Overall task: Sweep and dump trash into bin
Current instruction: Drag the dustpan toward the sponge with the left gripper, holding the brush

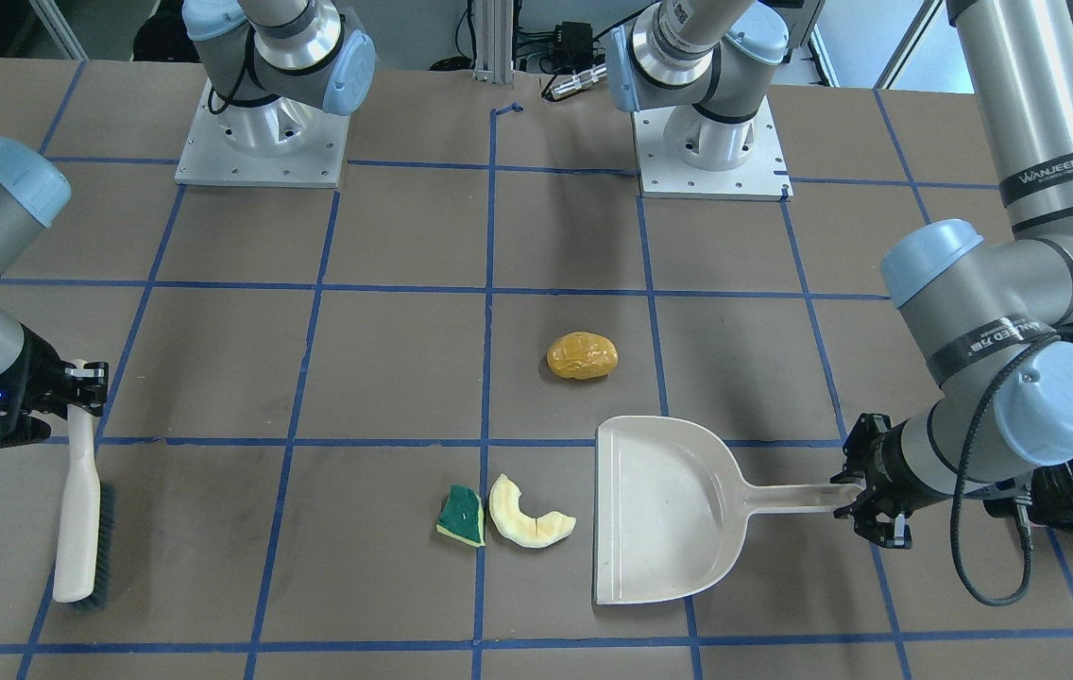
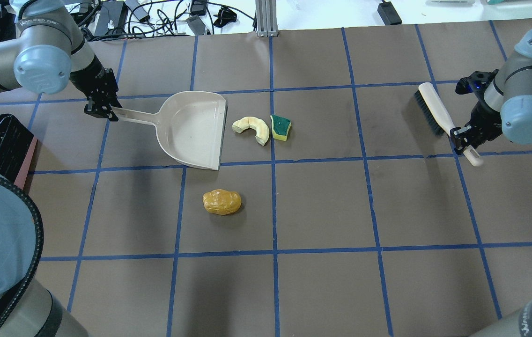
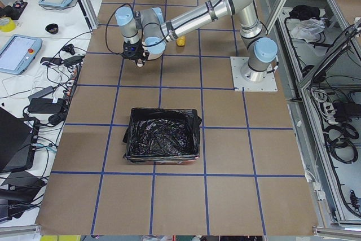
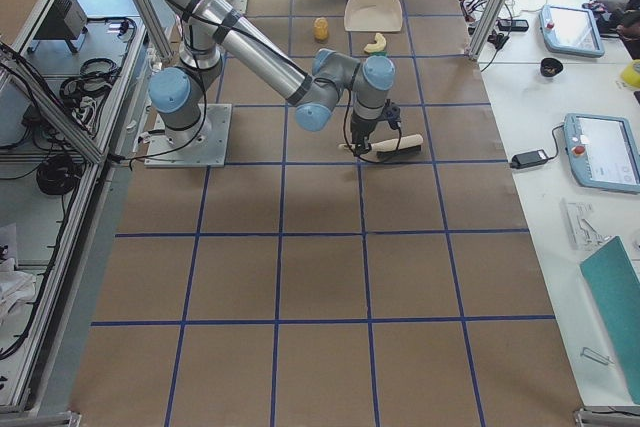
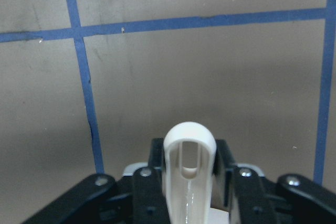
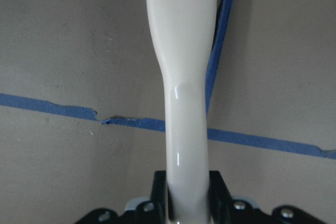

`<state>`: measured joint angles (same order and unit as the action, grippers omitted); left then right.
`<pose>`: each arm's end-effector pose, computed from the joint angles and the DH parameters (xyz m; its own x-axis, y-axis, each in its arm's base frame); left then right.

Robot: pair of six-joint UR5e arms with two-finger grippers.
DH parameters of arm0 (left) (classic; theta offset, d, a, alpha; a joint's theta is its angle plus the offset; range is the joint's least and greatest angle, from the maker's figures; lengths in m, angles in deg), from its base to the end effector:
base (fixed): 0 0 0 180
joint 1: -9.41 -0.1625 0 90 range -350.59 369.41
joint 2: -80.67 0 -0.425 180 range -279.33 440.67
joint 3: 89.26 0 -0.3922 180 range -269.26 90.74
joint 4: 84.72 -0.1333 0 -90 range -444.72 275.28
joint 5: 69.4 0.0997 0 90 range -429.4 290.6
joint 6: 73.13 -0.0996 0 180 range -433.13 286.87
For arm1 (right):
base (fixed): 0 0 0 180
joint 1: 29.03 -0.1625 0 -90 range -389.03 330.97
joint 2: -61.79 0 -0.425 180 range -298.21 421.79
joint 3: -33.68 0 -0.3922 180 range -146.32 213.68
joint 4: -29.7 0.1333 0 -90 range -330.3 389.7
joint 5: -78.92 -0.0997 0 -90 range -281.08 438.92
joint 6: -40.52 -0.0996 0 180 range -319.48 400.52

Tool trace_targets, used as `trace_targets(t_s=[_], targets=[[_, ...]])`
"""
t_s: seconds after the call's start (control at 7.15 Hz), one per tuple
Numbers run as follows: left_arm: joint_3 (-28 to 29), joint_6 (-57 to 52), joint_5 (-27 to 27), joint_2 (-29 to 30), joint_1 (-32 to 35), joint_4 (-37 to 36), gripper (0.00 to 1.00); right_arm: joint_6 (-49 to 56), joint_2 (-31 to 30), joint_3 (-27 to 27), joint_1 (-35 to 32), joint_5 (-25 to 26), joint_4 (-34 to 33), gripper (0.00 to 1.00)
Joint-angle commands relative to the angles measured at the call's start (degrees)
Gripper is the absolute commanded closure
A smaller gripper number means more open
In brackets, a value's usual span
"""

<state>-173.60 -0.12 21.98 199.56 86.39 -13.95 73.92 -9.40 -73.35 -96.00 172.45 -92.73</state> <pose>0.0208 -0.6708 0.2736 -0.0698 -0.9948 -0.0737 -0.9975 0.0702 -0.0026 -0.0976 -0.5546 0.2300 -0.9830 -0.1825 0.0186 -0.1804 0.9800 0.0835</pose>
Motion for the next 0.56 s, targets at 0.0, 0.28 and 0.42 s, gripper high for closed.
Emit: trace_targets(t_s=[0.0,0.28,0.42], targets=[[-0.04,-0.05,-0.67,0.11,0.19,0.25,1.0,0.0,-0.01,-0.11,0.0,0.07,0.09,0.74],[0.05,0.47,-1.12,0.55,0.63,0.07,1.0,0.0,-0.09,0.15,0.0,0.07,0.26,0.85],[0.05,0.74,-1.29,0.64,0.72,-0.02,1.0,-0.09,-0.18,0.33,0.0,0.07,0.35,0.89]])
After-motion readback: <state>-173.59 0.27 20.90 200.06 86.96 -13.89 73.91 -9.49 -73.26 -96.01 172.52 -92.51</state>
